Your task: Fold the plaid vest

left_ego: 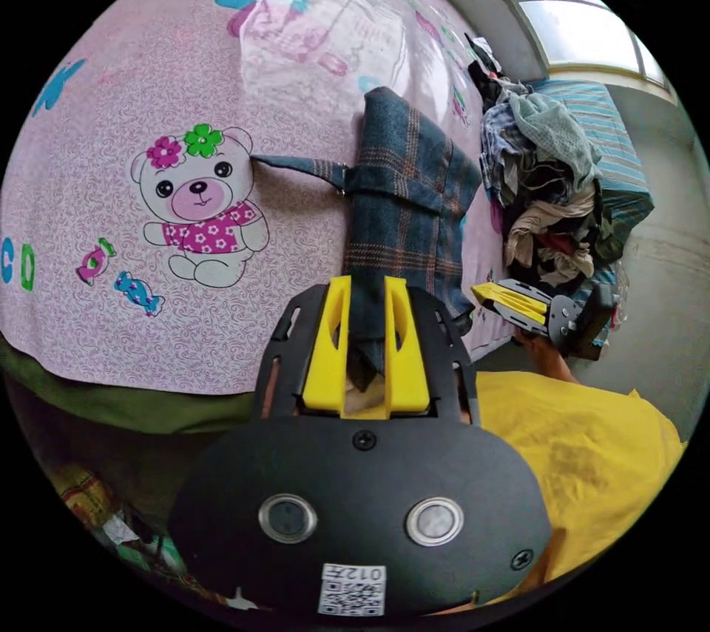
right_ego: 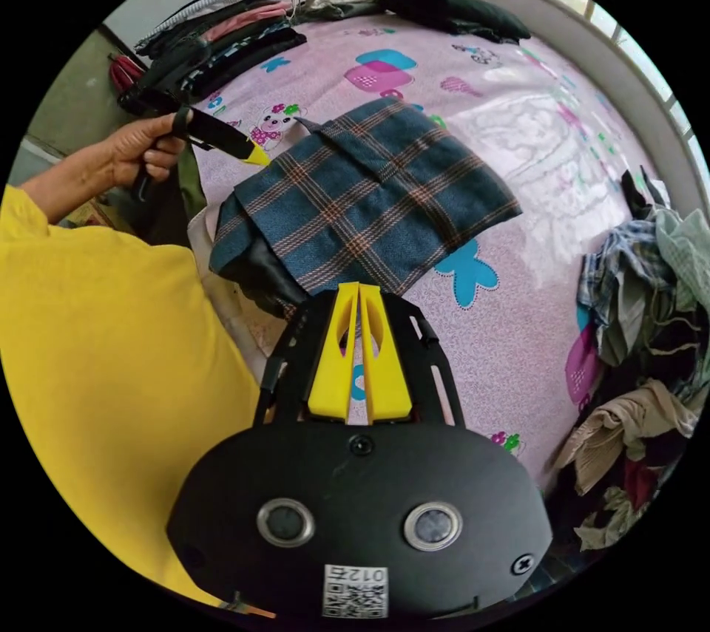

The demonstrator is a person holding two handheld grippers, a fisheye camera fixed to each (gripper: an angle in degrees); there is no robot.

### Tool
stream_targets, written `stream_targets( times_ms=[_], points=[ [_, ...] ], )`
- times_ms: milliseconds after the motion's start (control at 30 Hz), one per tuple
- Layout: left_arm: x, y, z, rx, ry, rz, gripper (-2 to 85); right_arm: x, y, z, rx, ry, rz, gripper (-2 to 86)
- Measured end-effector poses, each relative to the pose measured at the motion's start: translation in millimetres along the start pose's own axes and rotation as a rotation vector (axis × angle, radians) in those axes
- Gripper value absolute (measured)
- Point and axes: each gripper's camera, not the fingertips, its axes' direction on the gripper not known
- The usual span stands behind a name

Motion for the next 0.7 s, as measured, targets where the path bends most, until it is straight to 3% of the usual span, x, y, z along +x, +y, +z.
stream_targets(
  times_ms=[100, 167, 400, 700],
  points=[
    [9.4, -3.6, -10.2, 0.057, -0.091, 0.018, 9.2, -4.2, 12.4, -6.8, 0.035, 0.011, -0.011, 0.0],
    [9.2, -9.8, -3.2, 0.017, -0.109, 0.02, 9.9, -1.1, 20.8, 1.9, 0.009, -0.113, -0.017, 0.0],
    [-0.5, -37.7, 22.8, -0.092, -0.06, -0.001, 12.7, 30.0, 36.7, 20.0, -0.039, -0.231, 0.078, -0.1],
    [-13.1, -58.3, 29.7, -0.088, 0.072, -0.016, 13.8, 94.7, 84.0, -2.5, 0.097, -0.414, 0.287, 0.0]
  ],
)
